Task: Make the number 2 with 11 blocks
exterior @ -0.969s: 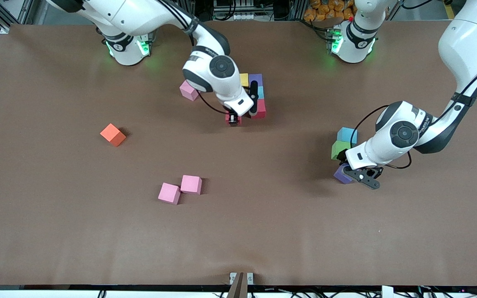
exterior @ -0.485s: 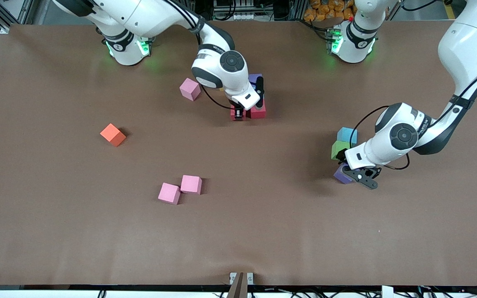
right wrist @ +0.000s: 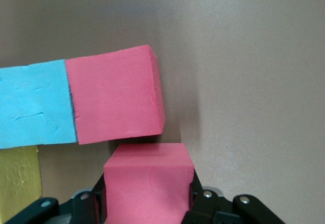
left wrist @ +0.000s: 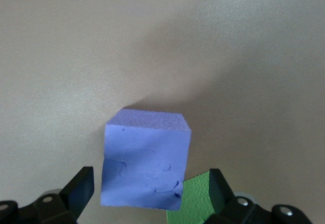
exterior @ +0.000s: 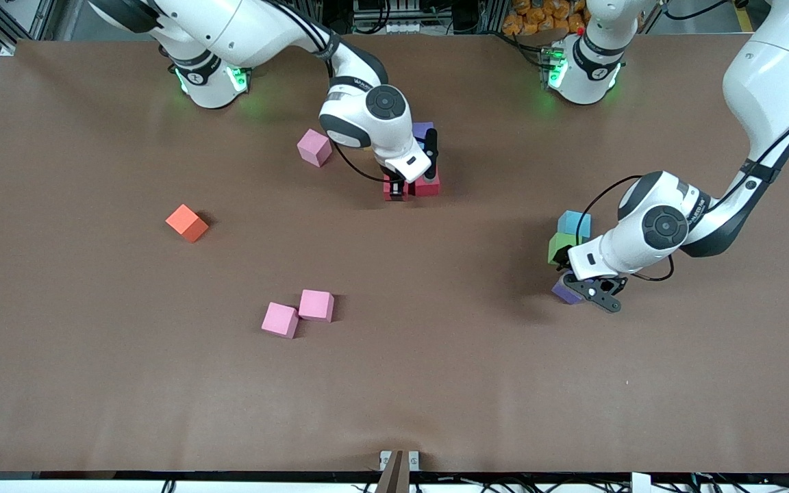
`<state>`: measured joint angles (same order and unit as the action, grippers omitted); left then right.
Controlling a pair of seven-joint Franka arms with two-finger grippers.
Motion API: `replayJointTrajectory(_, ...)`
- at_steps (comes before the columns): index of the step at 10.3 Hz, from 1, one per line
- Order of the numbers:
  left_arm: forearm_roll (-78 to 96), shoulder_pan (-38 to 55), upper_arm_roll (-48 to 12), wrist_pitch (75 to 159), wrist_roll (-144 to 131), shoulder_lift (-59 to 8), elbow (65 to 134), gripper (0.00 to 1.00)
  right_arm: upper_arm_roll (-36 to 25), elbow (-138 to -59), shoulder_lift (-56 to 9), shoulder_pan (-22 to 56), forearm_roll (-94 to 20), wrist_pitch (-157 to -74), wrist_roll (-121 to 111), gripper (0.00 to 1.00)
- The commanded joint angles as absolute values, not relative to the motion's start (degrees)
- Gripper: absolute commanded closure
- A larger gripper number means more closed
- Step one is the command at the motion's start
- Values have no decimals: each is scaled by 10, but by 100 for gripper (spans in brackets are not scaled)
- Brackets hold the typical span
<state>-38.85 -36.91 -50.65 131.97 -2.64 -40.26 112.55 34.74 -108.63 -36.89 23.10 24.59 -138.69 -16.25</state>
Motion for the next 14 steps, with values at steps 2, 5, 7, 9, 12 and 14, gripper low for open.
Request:
replayJointTrajectory(2,-386,-368,-502,1317,16,-404,1125,1,345,-1085,-367,243,256,-1389,-147,69)
replayJointTrajectory(5,-386,-357,-491,1317,25,-404,1124,22,345,-1085,-368,252,267,-1389,-147,69)
replayJointTrajectory(7,-386,-345,-476,1317,34,-404,1121,36,345,-1085,-369,252,272,-1390,-147,69)
replayJointTrajectory(9,-387,-336,-469,1317,40,-403,1120,61,345,-1085,-369,252,275,-1392,-148,69)
replayJointTrajectory(12,-386,-327,-469,1312,36,-397,1104,64,345,-1085,-370,255,283,-1392,-147,69)
replayJointTrajectory(14,-380,-323,-470,1295,34,-396,1084,65,345,-1085,-374,257,283,-1393,-147,69)
